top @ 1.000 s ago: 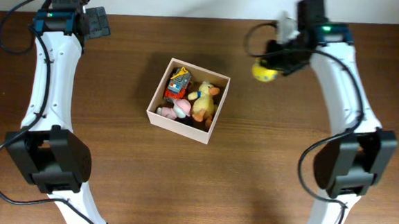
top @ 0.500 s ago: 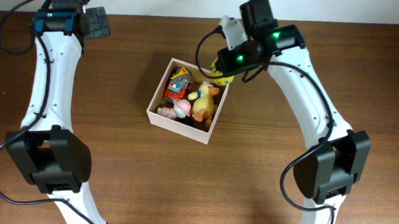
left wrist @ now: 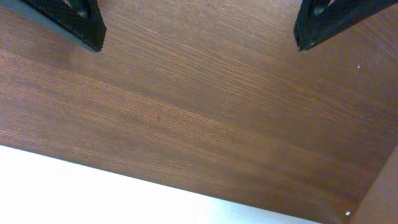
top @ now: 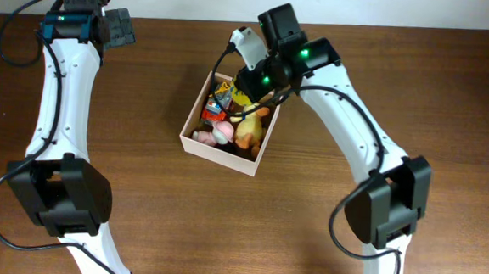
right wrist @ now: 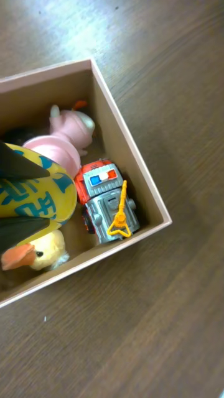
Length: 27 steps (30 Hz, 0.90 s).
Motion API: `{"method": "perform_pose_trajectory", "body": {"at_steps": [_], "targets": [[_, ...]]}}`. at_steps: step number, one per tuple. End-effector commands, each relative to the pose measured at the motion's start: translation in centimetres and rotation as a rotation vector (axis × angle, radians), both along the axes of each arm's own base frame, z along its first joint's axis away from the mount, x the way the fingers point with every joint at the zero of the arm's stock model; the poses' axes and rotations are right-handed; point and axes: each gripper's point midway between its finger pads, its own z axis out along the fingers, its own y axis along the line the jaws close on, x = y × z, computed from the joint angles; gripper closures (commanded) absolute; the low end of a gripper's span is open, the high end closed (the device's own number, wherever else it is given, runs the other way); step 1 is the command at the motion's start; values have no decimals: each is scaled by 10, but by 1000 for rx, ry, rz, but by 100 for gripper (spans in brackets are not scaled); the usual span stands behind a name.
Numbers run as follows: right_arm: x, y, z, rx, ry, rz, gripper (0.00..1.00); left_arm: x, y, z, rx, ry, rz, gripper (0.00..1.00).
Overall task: Pack container
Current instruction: 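Carry the yellow ball with the right gripper over the box, then lower the yellow ball into the box beside the truck and duck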
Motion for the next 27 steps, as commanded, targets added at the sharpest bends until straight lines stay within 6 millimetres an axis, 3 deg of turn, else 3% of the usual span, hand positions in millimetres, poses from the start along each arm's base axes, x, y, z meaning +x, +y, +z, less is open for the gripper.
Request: {"method": "perform_pose_trajectory", "body": {"at_steps": [1, 4, 7, 12, 22, 25, 27], "targets": [[1, 16, -30, -14, 36, 43, 96, -1, 2, 2, 1, -7, 16, 1], [1, 19, -43, -23, 54, 48, 96, -1, 2, 2, 1, -7, 16, 1], [2, 20, -46, -22, 55, 46, 51, -1, 2, 2, 1, -7, 16, 1], [4, 21, -44, -17, 45, 46, 39, -1, 2, 2, 1, -7, 16, 1], [4, 20, -42, -16, 41, 45, 39, -1, 2, 2, 1, -7, 16, 1], [8, 22, -32, -4, 19, 44, 50, -1, 2, 2, 1, -7, 16, 1], [12, 24, -21, 8, -6, 44, 65, -1, 2, 2, 1, -7, 16, 1]]}}
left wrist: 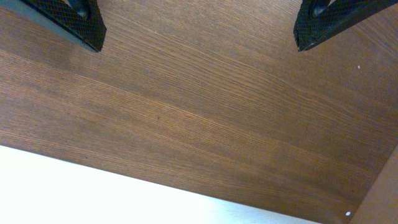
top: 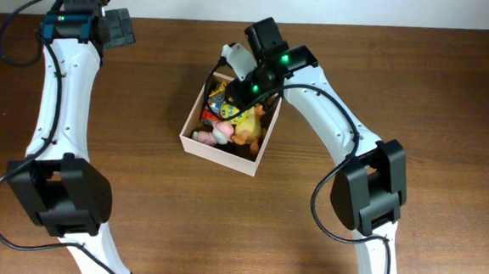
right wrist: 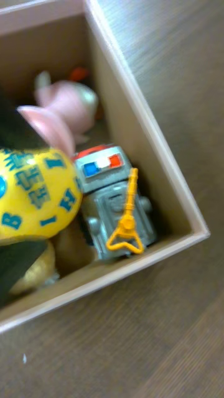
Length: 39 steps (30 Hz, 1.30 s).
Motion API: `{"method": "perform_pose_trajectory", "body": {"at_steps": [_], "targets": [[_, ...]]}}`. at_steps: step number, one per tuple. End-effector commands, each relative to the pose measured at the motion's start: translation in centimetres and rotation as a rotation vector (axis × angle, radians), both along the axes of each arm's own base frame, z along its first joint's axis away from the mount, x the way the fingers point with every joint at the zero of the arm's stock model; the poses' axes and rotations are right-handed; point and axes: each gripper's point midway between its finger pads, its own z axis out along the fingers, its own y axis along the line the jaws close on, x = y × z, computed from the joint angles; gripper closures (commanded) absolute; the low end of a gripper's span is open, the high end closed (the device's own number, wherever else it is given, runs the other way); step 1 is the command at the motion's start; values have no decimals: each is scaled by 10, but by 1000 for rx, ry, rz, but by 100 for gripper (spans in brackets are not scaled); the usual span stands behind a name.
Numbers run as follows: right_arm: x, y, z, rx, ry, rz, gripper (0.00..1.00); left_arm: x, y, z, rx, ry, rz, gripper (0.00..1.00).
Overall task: Pack container
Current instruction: 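Lower the yellow ball into the box beside the truck and duck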
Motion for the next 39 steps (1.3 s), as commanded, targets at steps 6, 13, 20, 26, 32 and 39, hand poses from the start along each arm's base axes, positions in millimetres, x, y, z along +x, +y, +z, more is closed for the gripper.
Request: {"method": "perform_pose_trajectory", "body": {"at_steps": [6, 13, 20, 26, 32, 39], "targets": [[7, 11, 59, 56, -87, 16, 93, -1, 2, 2, 1, -7, 16, 1], [-9, 3, 49, 17, -9, 17, 96, -1, 2, 2, 1, -7, 16, 1], [-24, -4, 41, -18, 59, 16, 96, -1, 2, 2, 1, -7, 16, 1], [-25, -4, 40, -19, 64, 18, 96, -1, 2, 2, 1, -7, 16, 1], [-27, 0, 33, -1, 93, 31, 96, -1, 2, 2, 1, -7, 16, 1], [-31, 5, 10, -3, 153, 43, 96, -1, 2, 2, 1, -7, 16, 1]]}}
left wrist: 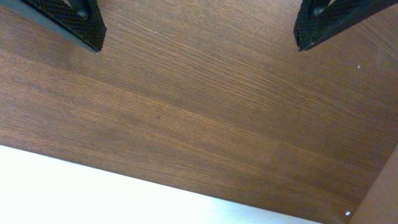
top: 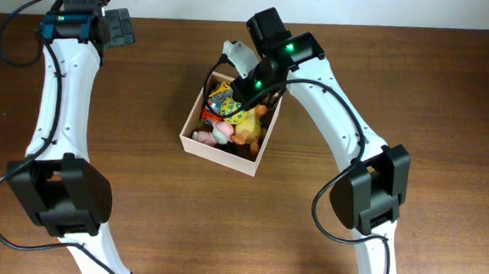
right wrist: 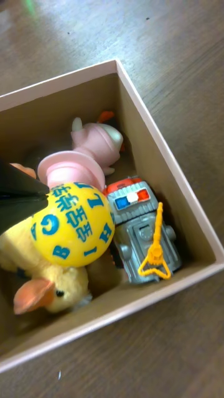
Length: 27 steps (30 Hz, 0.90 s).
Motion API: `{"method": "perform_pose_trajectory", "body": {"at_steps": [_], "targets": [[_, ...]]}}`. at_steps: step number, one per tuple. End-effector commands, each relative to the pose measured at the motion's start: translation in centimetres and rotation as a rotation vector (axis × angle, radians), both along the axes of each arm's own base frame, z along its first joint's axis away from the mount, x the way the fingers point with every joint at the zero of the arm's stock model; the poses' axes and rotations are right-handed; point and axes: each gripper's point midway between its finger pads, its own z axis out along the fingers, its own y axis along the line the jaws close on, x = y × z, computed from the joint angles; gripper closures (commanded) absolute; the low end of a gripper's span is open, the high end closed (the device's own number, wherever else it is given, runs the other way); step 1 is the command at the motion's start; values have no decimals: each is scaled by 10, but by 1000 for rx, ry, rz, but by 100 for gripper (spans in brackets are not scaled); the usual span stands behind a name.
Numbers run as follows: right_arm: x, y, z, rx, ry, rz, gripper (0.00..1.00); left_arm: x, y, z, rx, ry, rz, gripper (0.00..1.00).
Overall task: Pack container
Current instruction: 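Lower the yellow ball into the box beside the truck and duck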
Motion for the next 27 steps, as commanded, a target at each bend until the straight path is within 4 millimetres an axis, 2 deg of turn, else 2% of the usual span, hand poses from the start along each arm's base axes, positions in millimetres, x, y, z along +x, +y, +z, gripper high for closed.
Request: {"method": "perform_pose_trajectory", "body": {"at_steps": [1, 9, 20, 27], "targets": [[-5, 10, -18, 6, 45, 29, 96, -1, 2, 2, 1, -7, 16, 1], [-7, 9, -47, -29, 97, 28, 96, -1, 2, 2, 1, -7, 16, 1], [-5, -2, -71, -90, 129, 8, 96, -1, 2, 2, 1, -7, 16, 1], [-4, -8, -94, -130, 160, -1, 96, -1, 2, 2, 1, -7, 16, 1]]}}
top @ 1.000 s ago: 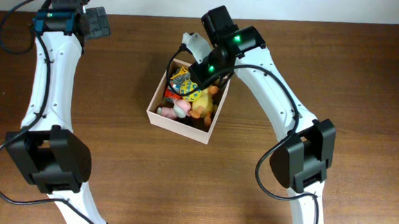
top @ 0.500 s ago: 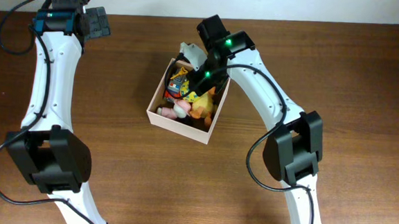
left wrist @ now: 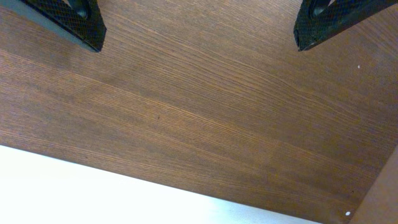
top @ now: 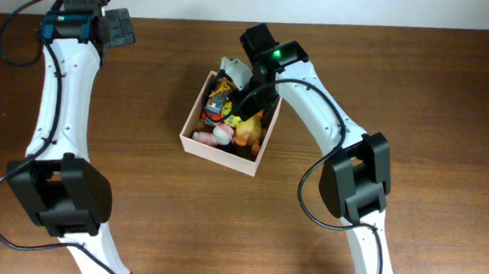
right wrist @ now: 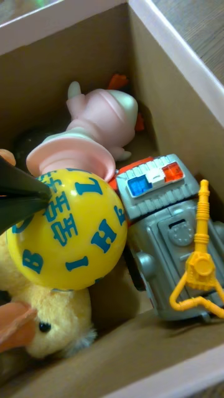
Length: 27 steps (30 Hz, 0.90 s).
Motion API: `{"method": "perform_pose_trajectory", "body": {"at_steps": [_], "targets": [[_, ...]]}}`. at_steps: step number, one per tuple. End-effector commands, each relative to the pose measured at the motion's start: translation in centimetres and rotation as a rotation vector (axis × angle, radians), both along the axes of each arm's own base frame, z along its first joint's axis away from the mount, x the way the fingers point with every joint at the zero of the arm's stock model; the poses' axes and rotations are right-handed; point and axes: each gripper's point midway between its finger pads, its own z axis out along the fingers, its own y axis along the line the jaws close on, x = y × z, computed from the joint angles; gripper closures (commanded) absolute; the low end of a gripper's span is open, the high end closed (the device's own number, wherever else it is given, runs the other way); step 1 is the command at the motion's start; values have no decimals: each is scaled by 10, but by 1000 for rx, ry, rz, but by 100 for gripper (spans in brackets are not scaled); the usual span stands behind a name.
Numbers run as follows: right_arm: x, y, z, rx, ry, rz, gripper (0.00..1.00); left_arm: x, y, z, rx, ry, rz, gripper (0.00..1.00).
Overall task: Pack container
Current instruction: 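Lower the yellow ball into the box beside the truck and duck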
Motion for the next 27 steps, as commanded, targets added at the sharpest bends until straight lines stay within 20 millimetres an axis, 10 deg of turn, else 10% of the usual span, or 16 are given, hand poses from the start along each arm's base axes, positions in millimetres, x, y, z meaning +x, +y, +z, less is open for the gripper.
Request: {"method": "perform_pose_trajectory", "body": {"at_steps": [1, 27], "targets": [[1, -9, -35, -73, 37, -5, 96, -1, 2, 2, 1, -7, 16, 1], [19, -35, -66, -128, 45, -58, 96, -1, 2, 2, 1, -7, 16, 1]]}}
